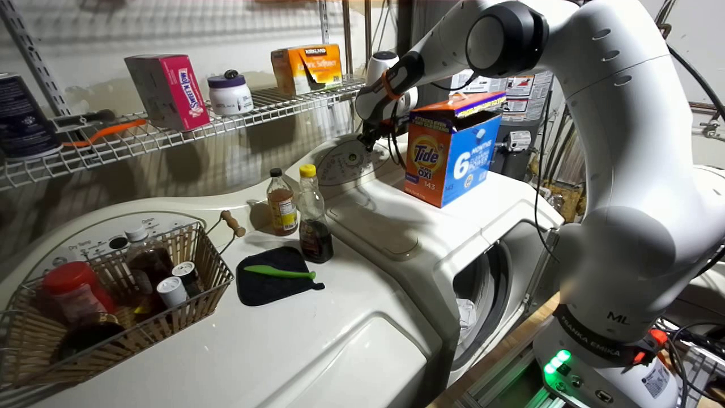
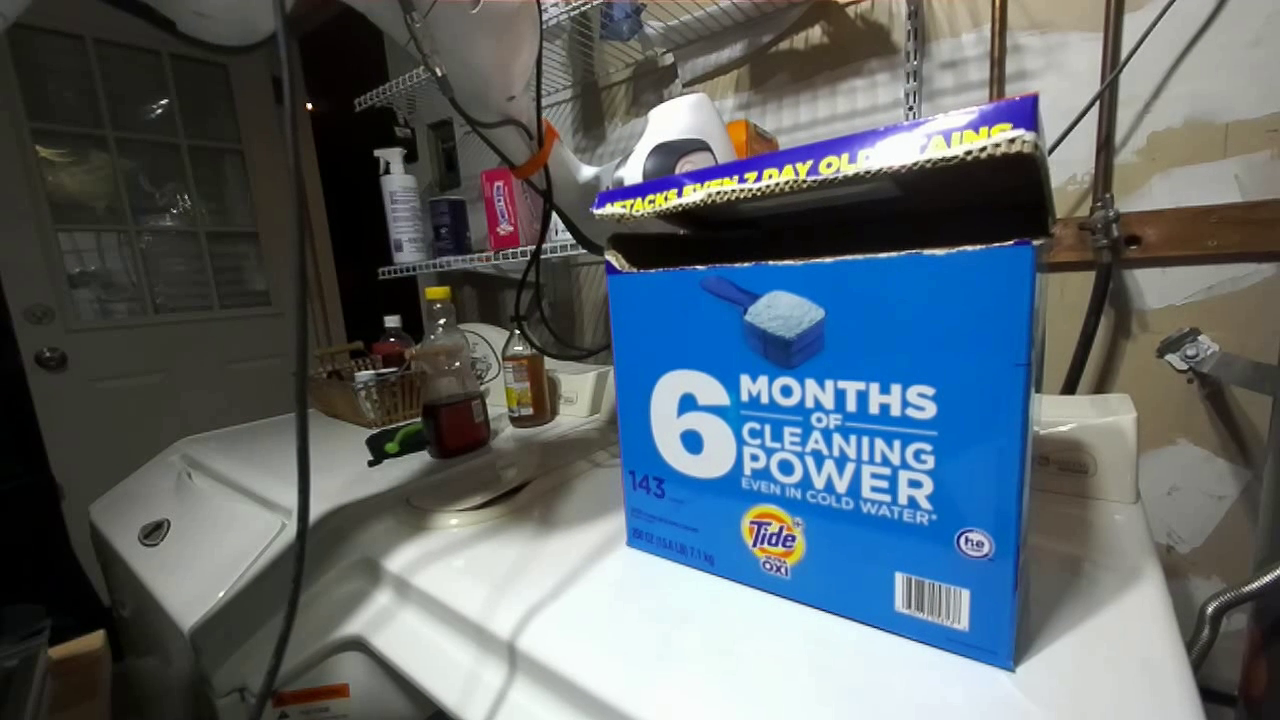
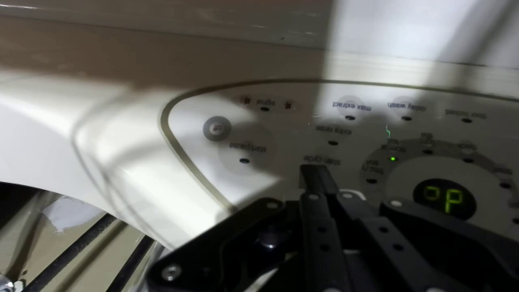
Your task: Press the button on the washer
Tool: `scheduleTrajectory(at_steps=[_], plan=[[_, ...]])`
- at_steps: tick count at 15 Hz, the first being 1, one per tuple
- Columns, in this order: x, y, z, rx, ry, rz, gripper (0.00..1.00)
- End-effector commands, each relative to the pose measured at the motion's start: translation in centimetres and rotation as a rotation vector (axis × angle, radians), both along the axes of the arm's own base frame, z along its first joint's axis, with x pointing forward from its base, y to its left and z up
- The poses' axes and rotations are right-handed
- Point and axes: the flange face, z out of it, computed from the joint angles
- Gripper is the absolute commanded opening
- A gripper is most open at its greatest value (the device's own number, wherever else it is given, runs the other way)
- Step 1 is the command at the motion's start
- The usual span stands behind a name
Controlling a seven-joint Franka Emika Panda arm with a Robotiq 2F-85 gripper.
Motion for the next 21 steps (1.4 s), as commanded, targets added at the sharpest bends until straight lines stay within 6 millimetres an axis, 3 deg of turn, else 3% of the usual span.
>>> scheduleTrajectory(at_steps=[1, 7, 10, 18, 21], plan=[[1.9, 1.7, -1.3, -0.026, 0.002, -0.008, 0.0], [3.7, 4.5, -2.2, -0.149, 0.082, -0.09, 0.0], [3.0, 3.2, -0.5, -0.144, 0.123, -0.088, 0.0], [0.3, -0.3, 1.4, -0.05, 0.077, 0.081, 0.0], [-1.2, -1.4, 4.1, -0.055, 0.036, 0.126, 0.0]])
